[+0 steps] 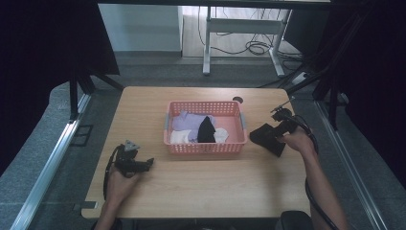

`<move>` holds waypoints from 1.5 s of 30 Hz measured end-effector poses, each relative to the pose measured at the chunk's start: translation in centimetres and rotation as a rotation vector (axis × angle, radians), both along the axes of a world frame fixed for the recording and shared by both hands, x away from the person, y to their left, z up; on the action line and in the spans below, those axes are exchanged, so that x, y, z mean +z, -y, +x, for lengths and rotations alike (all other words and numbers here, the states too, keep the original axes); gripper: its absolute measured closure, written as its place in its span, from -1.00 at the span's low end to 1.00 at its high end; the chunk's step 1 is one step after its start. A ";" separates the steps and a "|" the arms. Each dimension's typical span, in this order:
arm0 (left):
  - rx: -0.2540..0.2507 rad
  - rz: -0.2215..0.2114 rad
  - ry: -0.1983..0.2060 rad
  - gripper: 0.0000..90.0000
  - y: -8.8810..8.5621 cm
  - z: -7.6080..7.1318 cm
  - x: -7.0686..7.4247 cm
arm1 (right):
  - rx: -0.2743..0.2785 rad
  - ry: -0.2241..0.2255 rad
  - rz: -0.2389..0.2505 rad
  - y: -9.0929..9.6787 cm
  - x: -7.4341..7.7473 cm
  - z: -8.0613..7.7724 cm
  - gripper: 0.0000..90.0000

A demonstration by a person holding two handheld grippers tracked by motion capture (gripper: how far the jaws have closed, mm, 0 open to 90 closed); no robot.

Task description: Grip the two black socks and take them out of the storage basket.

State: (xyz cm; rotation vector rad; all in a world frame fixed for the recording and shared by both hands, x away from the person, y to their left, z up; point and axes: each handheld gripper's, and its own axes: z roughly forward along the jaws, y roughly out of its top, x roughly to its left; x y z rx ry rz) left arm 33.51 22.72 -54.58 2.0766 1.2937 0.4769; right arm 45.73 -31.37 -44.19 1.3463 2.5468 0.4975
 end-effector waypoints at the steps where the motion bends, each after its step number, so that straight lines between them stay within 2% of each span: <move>1: 0.000 0.000 0.000 -0.74 0.0 0.0 0.0 | 0.003 0.005 0.003 -0.1 0.4 0.0 -0.05; 7: -0.001 0.000 0.001 -0.74 0.0 0.0 0.0 | 0.039 0.044 0.002 -1.2 3.1 0.3 -0.12; 10: 0.000 0.000 0.001 -0.74 0.0 0.0 0.0 | 0.060 0.069 0.022 -2.4 4.8 0.6 -0.15; 13: -0.001 0.000 0.000 -0.74 0.0 0.0 0.0 | 0.082 0.077 0.030 -3.2 5.4 0.7 -0.17; 15: -0.001 0.001 0.001 -0.74 0.0 0.0 0.0 | 0.104 0.079 0.030 -4.3 5.7 0.9 -0.17; 16: -0.001 0.000 0.001 -0.74 0.0 0.0 0.0 | 0.128 0.080 0.026 -5.5 5.9 1.1 -0.19; 18: -0.001 0.000 0.001 -0.74 0.0 0.0 0.0 | 0.143 0.080 0.028 -5.9 5.9 1.2 -0.19; 19: -0.001 0.000 0.001 -0.74 0.0 0.0 0.0 | 0.169 0.077 0.029 -7.3 5.8 1.4 -0.19; 21: -0.001 -0.001 0.004 -0.74 0.0 0.0 0.0 | 0.188 0.070 0.026 -8.4 5.6 1.7 -0.20; 22: -0.001 -0.002 0.004 -0.74 0.0 0.0 0.0 | 0.188 0.070 0.026 -8.4 5.6 1.7 -0.20; 24: -0.001 -0.002 0.003 -0.74 0.0 0.0 0.0 | 0.217 0.059 0.027 -10.2 5.0 2.0 -0.20; 25: -0.001 -0.002 0.003 -0.74 0.0 0.0 0.0 | 0.217 0.059 0.027 -10.2 5.0 2.0 -0.20; 37: -0.001 -0.002 0.004 -0.74 0.0 0.0 0.0 | 0.346 0.008 0.040 -16.8 1.5 2.7 -0.25; 45: -0.001 -0.003 0.004 -0.74 0.0 0.0 0.0 | 0.397 -0.028 0.056 -20.1 -1.0 3.0 -0.38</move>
